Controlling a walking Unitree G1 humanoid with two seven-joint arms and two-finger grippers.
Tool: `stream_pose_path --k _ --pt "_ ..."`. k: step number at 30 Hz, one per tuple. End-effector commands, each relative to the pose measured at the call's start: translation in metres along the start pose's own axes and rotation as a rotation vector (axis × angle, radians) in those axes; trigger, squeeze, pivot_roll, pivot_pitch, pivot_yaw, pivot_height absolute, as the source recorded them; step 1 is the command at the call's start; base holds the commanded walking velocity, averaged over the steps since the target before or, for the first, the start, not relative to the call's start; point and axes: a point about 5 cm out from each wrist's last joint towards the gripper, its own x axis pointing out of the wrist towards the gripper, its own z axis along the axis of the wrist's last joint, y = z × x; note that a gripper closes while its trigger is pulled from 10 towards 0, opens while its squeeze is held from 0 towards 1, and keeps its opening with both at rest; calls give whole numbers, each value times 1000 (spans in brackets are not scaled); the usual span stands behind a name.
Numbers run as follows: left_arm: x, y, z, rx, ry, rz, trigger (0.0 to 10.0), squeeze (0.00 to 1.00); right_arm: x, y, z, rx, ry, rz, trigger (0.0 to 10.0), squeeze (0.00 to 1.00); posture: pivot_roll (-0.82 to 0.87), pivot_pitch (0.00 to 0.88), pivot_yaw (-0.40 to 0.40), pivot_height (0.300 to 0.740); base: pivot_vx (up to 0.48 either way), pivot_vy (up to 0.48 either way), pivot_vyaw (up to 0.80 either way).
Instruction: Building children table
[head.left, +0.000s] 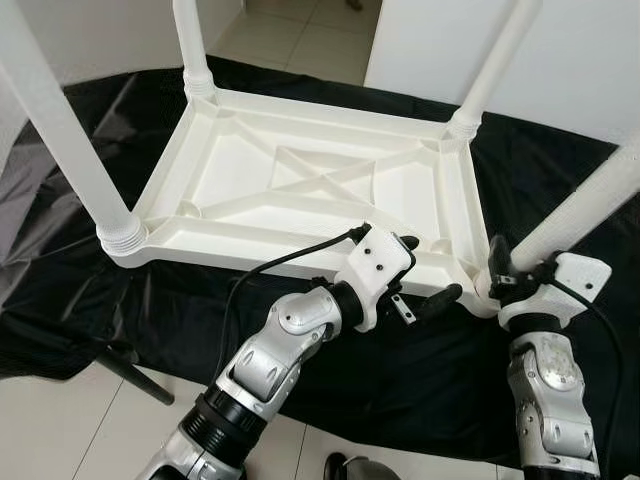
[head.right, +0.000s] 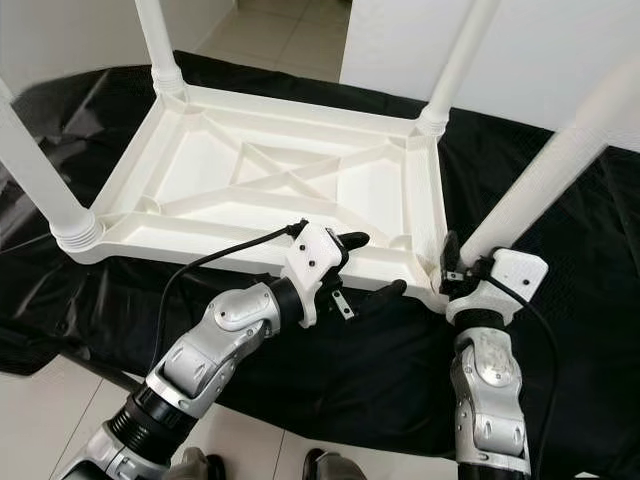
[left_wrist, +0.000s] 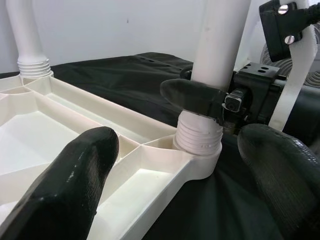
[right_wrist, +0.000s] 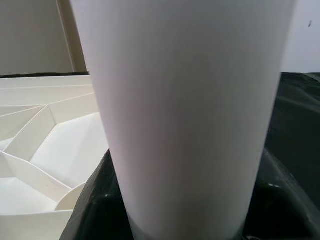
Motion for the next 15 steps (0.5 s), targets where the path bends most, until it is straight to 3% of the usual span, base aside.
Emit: stream_pose_path --k 1,10,15 --pt "2 -6 0 1 5 -62 10000 0 -15 0 -48 50 272 2 10000 0 4 174 -27 740 0 0 0" --pt "1 -5 0 3 7 -58 10000 0 -13 -4 -55 78 334 -19 10000 0 2 179 -22 740 0 0 0" --pt "1 -5 1 5 4 -57 10000 0 -12 -8 -58 138 354 -57 10000 0 7 178 -25 740 0 0 0"
